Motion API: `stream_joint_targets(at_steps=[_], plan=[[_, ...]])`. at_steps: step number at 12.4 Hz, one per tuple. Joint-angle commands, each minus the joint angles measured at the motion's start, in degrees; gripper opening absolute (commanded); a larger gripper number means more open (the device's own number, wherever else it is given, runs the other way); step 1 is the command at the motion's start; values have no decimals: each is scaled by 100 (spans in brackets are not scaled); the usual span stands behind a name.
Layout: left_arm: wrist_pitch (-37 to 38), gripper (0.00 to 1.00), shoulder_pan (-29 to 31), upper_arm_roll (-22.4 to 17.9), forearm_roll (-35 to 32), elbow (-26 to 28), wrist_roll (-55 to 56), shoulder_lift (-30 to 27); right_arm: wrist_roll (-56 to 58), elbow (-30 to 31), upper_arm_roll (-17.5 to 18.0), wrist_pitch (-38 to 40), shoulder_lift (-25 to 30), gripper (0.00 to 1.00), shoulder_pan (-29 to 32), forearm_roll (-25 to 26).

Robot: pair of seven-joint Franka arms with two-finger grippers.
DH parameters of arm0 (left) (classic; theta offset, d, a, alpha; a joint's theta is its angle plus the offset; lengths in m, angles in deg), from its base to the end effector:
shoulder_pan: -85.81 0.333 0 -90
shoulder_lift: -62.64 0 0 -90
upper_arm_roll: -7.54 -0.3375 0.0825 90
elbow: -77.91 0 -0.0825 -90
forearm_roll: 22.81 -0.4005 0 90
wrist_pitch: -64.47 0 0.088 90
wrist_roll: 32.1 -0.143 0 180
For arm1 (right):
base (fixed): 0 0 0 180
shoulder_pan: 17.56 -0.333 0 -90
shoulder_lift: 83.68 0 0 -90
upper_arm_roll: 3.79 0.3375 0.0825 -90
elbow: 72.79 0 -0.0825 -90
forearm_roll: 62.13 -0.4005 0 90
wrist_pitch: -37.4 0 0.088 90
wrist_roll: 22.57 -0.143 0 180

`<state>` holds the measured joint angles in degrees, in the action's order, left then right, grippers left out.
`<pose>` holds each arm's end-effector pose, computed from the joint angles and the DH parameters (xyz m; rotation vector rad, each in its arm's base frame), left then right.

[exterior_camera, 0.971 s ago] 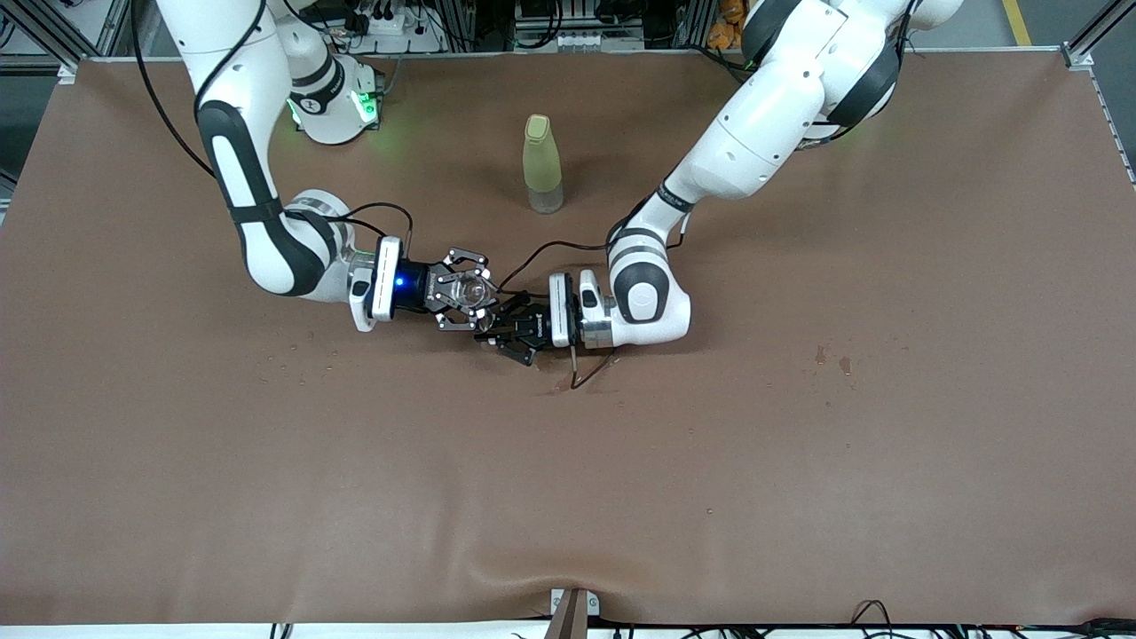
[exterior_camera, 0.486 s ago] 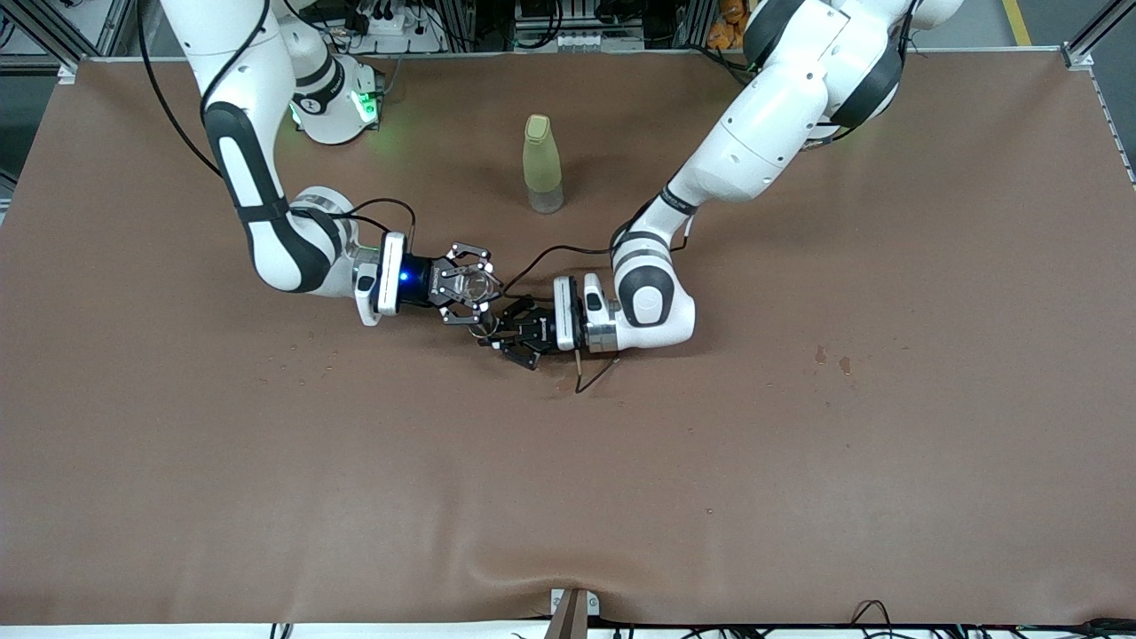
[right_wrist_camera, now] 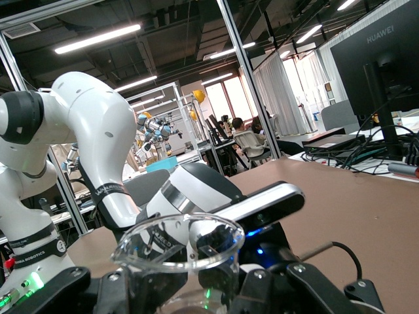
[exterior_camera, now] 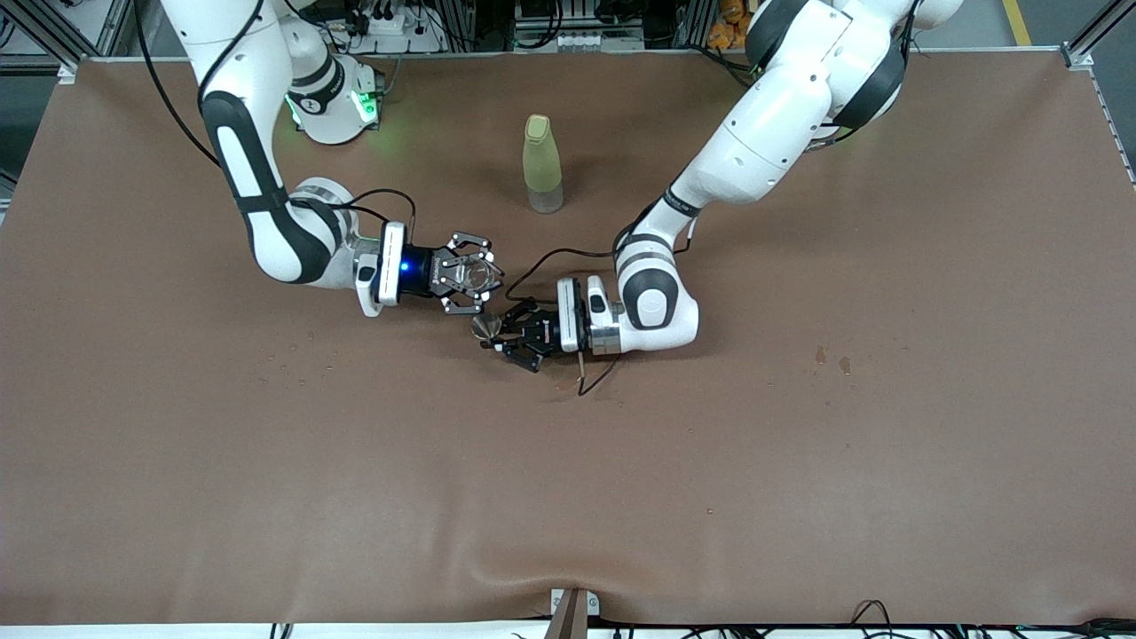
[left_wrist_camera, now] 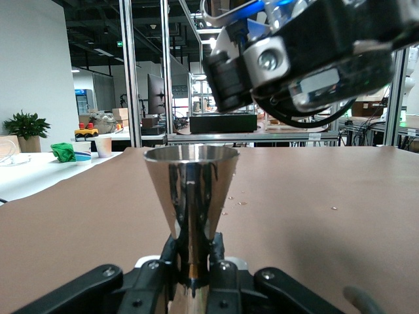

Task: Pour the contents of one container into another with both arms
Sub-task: 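Tilt the beaker with the right gripper over the jigger's rim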

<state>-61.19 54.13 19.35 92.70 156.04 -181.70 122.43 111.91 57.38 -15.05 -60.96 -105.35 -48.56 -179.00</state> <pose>0.5645 -0.5608 0.1147 1.2828 -1.2440 1.2360 0.4922 0.2992 0.2301 -1.3968 -0.8847 -1.0723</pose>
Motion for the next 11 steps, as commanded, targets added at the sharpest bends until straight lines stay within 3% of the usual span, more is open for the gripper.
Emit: stream_joint_targets(at_steps=[1, 11], plan=[[94, 0, 13, 14, 104, 44, -167, -29, 61, 211, 62, -69, 286, 0, -73, -170], [121, 0, 66, 14, 87, 202, -219, -56, -456, 149, 273, -324, 286, 0, -73, -557]])
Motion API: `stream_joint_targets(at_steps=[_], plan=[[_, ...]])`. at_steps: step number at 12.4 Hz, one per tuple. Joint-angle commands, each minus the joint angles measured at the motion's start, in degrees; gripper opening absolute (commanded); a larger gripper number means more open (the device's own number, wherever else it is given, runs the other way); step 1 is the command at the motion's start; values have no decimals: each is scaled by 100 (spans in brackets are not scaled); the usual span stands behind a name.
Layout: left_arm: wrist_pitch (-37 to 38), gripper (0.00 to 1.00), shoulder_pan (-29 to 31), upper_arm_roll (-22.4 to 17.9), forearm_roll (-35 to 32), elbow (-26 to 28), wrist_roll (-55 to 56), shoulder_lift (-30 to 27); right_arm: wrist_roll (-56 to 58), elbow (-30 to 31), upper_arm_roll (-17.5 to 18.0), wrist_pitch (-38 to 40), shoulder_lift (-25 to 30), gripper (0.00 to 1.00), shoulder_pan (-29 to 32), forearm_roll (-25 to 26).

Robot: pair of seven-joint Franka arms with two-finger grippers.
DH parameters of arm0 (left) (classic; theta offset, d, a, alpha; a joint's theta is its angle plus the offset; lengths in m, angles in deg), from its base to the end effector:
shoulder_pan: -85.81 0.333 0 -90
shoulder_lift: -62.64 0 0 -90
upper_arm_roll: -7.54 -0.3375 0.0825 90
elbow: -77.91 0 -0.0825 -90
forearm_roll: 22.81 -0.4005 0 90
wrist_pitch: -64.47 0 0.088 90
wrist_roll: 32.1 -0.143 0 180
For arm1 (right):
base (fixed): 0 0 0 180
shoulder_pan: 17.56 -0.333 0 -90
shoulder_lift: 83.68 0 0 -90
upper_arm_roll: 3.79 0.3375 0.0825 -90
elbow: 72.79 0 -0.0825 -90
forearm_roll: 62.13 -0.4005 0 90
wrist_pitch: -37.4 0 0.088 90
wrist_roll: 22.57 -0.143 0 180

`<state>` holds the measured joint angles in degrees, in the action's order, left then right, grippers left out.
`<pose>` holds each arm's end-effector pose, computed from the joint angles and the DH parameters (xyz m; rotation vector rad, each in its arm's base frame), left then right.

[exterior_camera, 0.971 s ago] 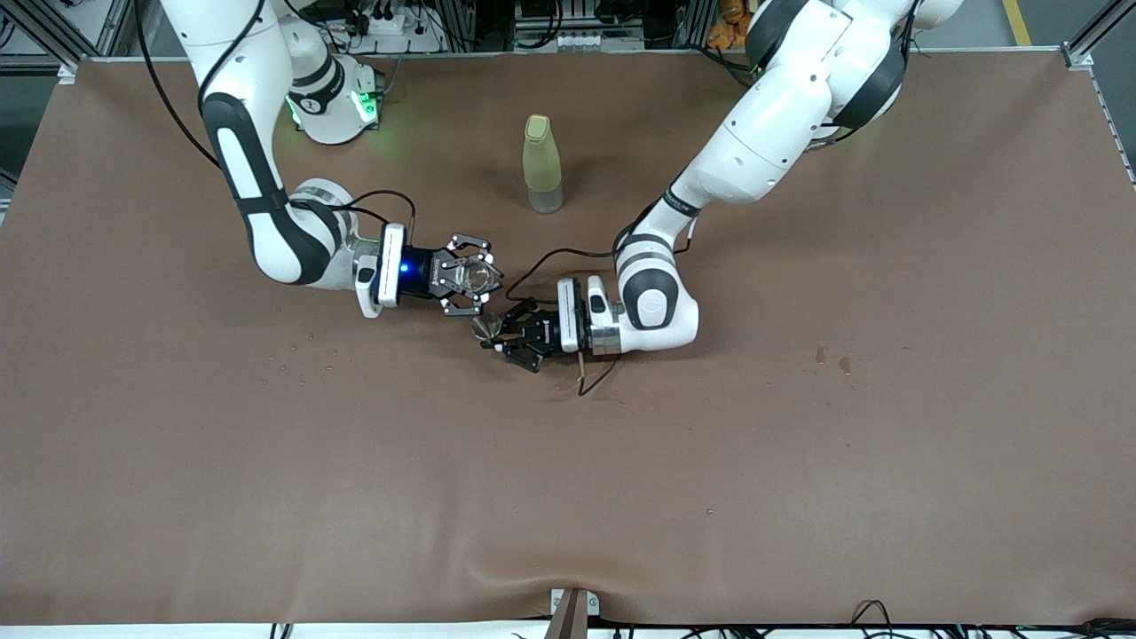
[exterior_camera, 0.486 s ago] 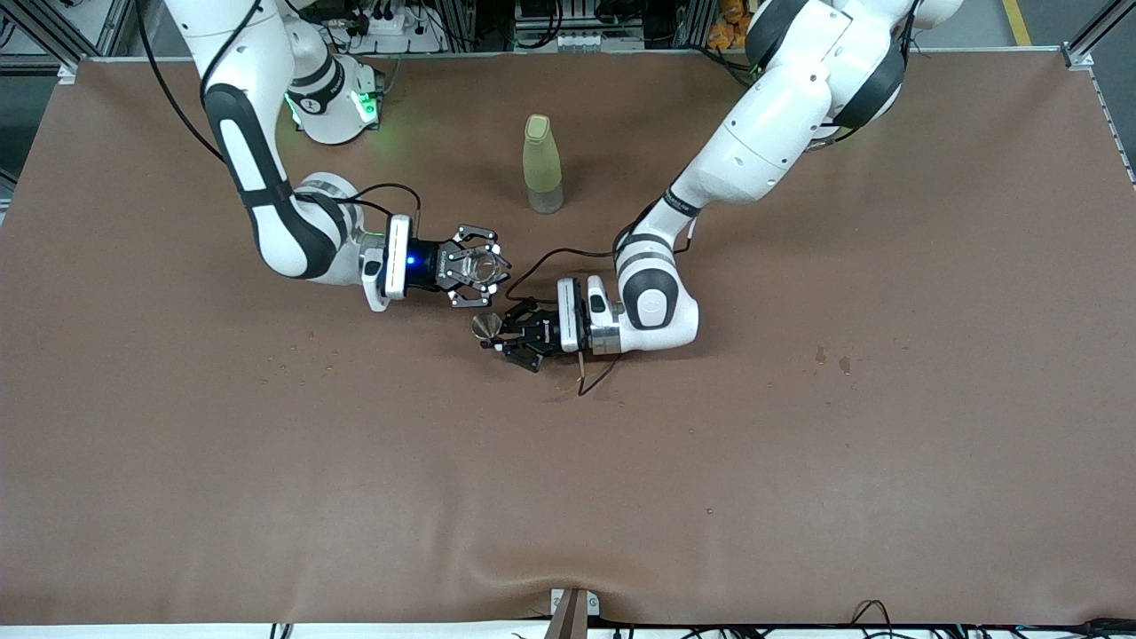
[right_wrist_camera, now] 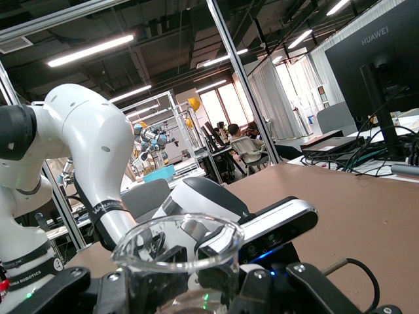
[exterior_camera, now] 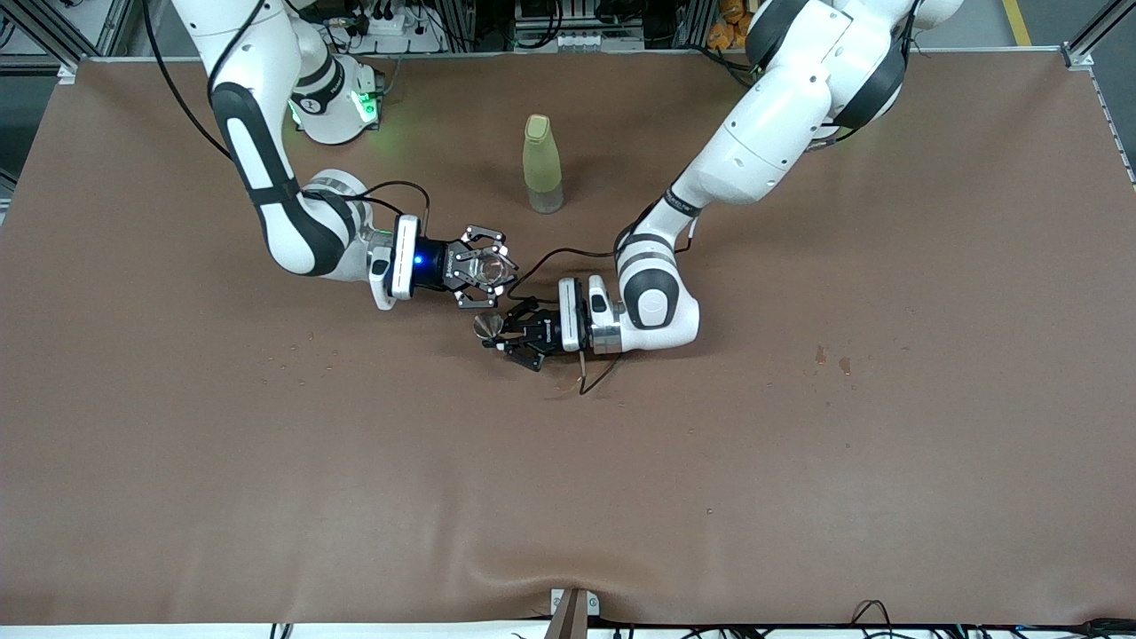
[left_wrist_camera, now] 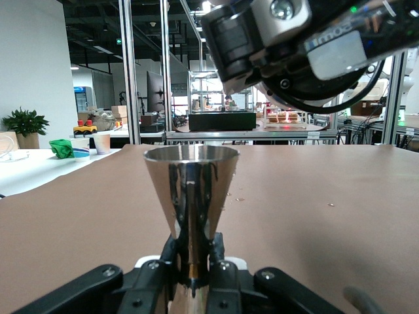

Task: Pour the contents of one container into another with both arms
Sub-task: 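Tilt the beaker with the right gripper over the jigger's rim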

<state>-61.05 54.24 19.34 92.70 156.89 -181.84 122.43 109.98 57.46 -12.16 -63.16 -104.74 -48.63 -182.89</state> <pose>0.5608 -0.5578 0.1084 1.2906 -1.2439 1.2241 0.4864 0.3199 0.2348 -1.4139 -0.8174 -1.0616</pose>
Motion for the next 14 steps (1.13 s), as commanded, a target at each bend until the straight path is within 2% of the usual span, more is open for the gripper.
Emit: stream_joint_targets(at_steps=[1, 7, 14], plan=[[151, 0, 55, 15, 95, 161, -223, -55, -421, 141, -16, -113, 233, 0, -58, -167], [353, 0, 108, 15, 95, 451, -319, -143, -1476, 150, -16, -227, 330, 0, -66, -167], [353, 0, 134, 15, 95, 521, -231, -231, -2408, 150, 81, -377, 339, 0, -75, -167]])
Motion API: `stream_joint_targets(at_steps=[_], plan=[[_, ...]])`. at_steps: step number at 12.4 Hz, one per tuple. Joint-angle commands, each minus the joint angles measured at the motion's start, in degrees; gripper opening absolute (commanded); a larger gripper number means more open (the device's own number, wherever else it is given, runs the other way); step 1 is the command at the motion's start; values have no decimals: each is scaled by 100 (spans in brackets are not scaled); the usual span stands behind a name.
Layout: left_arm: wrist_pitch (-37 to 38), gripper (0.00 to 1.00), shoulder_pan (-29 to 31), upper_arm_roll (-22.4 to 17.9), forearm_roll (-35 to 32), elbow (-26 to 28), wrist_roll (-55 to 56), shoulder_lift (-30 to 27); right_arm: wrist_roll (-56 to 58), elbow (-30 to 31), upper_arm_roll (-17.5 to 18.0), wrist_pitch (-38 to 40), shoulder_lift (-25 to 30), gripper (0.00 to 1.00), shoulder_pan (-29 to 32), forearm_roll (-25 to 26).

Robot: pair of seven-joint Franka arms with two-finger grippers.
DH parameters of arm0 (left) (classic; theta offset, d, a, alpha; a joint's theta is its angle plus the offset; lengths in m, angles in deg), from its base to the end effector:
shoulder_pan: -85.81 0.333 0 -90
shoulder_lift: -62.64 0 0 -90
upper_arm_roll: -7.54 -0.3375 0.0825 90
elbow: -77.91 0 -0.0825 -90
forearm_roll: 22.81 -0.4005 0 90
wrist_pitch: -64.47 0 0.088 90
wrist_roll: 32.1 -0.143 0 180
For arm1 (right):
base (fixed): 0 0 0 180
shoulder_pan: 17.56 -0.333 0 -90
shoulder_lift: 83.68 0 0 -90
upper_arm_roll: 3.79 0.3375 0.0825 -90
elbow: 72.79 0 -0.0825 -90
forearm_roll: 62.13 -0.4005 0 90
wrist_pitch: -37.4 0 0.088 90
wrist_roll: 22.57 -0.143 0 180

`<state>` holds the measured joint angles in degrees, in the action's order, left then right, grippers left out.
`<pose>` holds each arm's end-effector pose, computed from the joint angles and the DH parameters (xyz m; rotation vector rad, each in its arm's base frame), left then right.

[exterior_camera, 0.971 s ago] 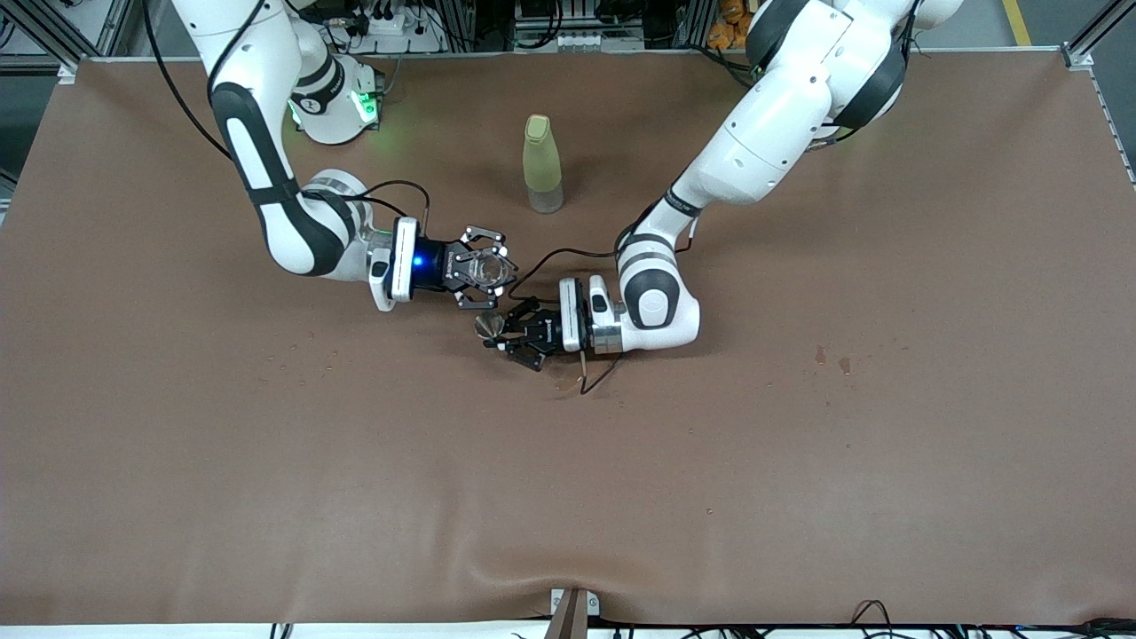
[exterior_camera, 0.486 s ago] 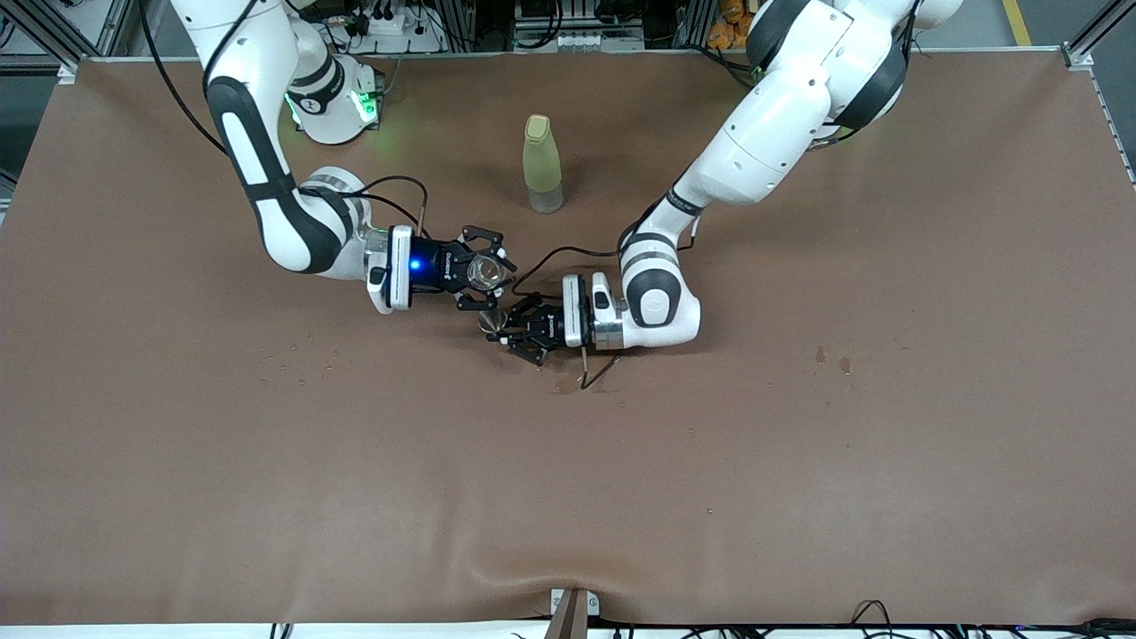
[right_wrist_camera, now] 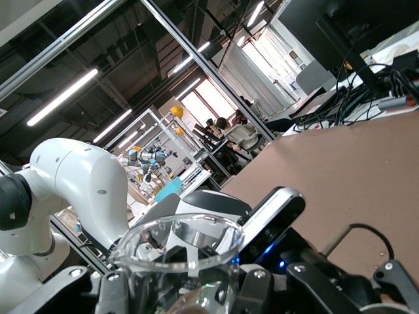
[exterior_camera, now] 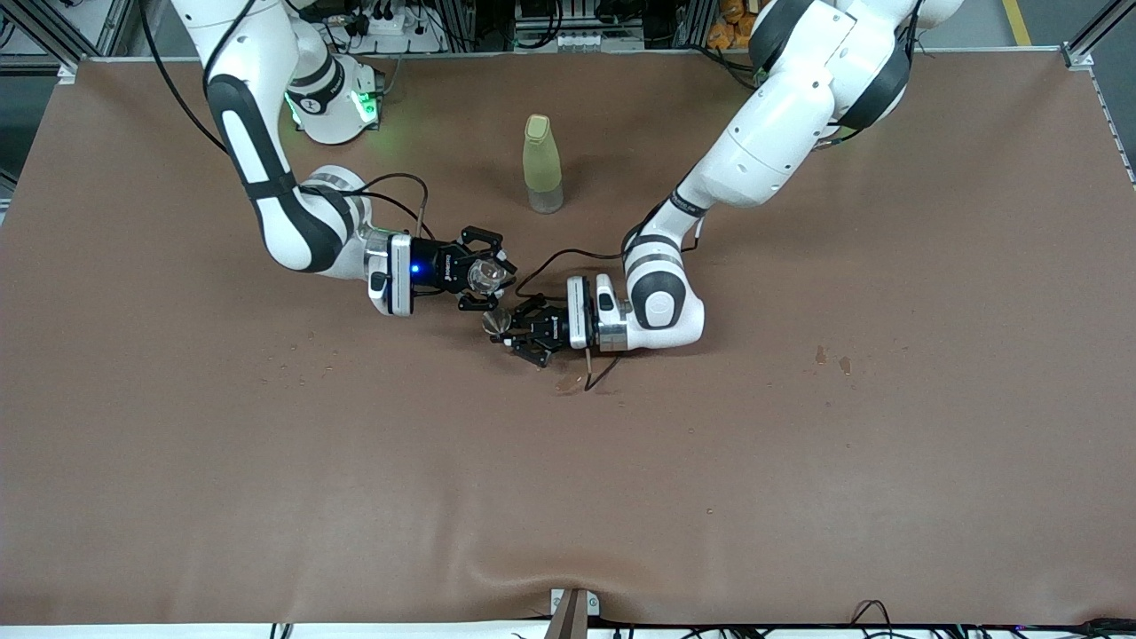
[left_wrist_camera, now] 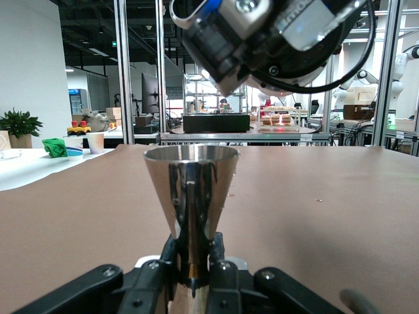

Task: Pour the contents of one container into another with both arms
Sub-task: 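Tilt the beaker with the right gripper over the jigger's rim, then pour the liquid from the beaker into the jigger with the right gripper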

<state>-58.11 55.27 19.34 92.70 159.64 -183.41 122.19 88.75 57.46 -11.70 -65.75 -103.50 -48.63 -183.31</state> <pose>0.5524 -0.5462 0.0966 1.2677 -1.2356 1.2146 0.4886 0.3205 0.2420 -1.5196 -0.5304 -0.7940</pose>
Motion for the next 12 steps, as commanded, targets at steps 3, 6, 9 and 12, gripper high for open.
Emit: stream_joint_targets(at_steps=[3, 6, 9, 12], plan=[[42, 0, 22, 16, 86, 335, -57, -277, -707, 150, 61, -118, 224, 0, -101, -117], [-20, 0, 31, 7, 86, 527, -56, -409, -1111, 150, 79, -109, 232, 0, -136, -117], [-204, 0, 23, 7, 86, 668, -39, -550, -1498, 150, 88, -100, 224, 0, -153, -108], [-205, 0, 31, 7, 86, 791, -48, -611, -1981, 150, 88, -100, 232, 0, -153, -99]])
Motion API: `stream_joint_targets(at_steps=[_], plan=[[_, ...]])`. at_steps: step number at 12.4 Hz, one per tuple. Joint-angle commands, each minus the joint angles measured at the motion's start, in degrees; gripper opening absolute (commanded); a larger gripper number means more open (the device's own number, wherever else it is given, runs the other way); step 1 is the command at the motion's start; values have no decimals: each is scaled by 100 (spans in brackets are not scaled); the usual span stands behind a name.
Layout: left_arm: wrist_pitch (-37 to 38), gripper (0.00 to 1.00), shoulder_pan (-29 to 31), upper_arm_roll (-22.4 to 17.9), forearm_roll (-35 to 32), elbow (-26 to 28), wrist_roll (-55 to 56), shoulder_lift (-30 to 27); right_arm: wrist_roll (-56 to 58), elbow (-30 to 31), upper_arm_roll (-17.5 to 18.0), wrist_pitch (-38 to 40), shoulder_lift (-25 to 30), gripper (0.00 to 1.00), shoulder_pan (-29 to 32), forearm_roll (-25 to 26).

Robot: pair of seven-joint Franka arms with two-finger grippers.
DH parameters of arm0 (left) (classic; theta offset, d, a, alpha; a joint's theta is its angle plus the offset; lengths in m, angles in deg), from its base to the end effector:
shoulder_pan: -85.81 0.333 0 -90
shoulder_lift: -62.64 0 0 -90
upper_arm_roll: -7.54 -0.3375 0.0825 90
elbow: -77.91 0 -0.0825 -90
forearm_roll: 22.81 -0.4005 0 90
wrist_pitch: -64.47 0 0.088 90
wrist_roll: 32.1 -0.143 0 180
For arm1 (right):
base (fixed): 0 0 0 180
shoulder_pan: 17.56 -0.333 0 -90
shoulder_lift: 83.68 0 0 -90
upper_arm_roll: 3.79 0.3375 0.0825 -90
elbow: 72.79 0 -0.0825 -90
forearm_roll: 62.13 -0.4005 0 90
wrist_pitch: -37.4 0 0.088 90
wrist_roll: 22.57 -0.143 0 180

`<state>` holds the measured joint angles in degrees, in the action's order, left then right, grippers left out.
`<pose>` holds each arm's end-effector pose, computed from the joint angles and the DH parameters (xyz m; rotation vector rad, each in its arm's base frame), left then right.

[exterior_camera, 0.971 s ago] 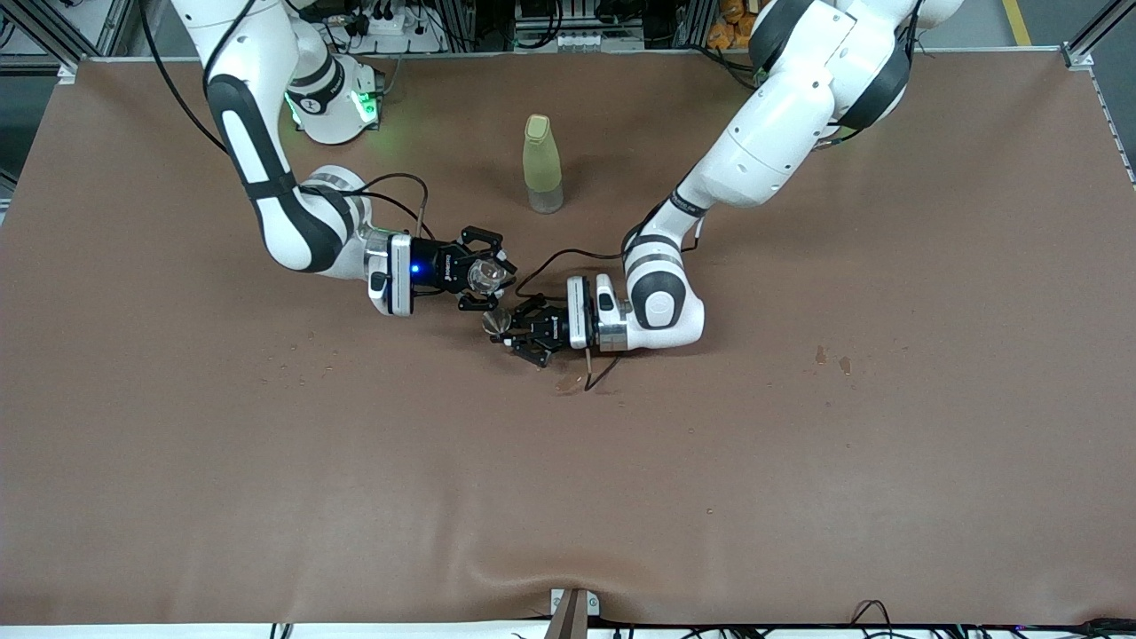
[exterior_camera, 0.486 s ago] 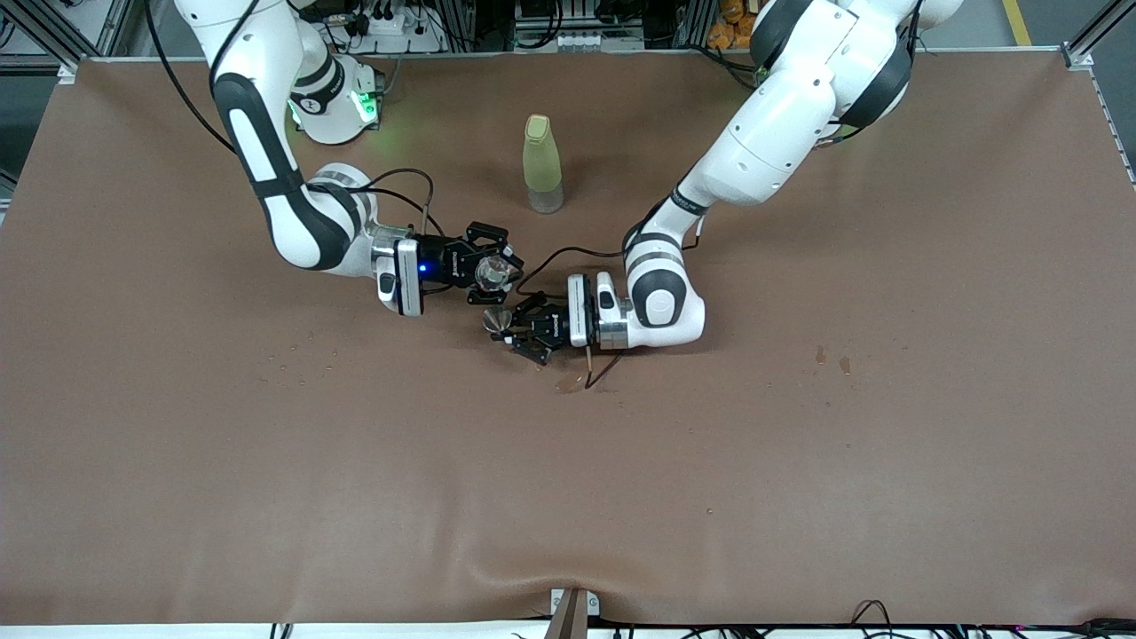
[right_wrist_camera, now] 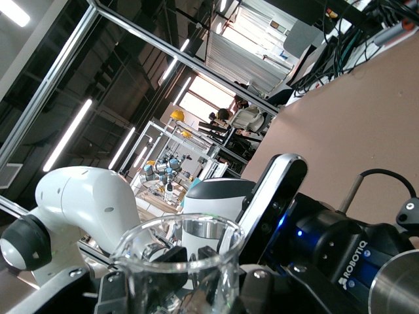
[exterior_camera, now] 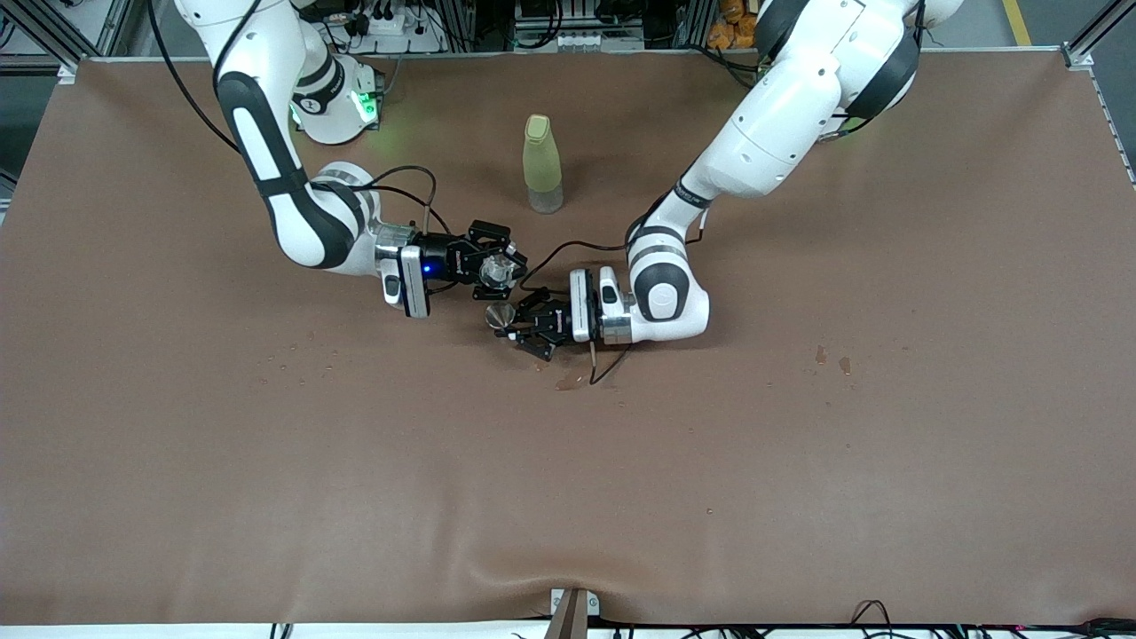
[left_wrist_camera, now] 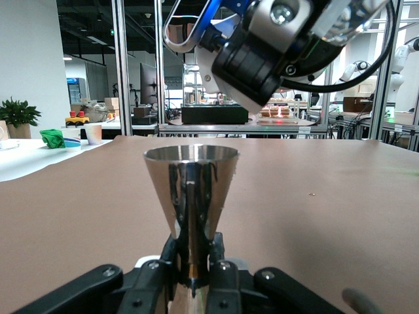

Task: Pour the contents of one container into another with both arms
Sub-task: 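Pour the liquid from the beaker into the jigger with the right gripper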

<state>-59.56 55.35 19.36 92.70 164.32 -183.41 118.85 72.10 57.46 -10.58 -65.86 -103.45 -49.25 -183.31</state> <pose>0.5392 -0.5373 0.1022 1.3032 -1.2560 1.1834 0.4789 0.3350 0.2425 -1.5431 -0.3174 -0.5441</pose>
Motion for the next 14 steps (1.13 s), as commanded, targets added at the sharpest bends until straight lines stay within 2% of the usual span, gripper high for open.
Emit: stream_joint_targets(at_steps=[1, 14], plan=[[-60, 0, 23, 13, 86, 367, -39, -286, -395, 150, -24, -80, 227, 0, -92, -108], [-69, 0, 41, 5, 86, 614, 163, -514, -2046, 150, 38, -36, 227, 0, -92, -64]])
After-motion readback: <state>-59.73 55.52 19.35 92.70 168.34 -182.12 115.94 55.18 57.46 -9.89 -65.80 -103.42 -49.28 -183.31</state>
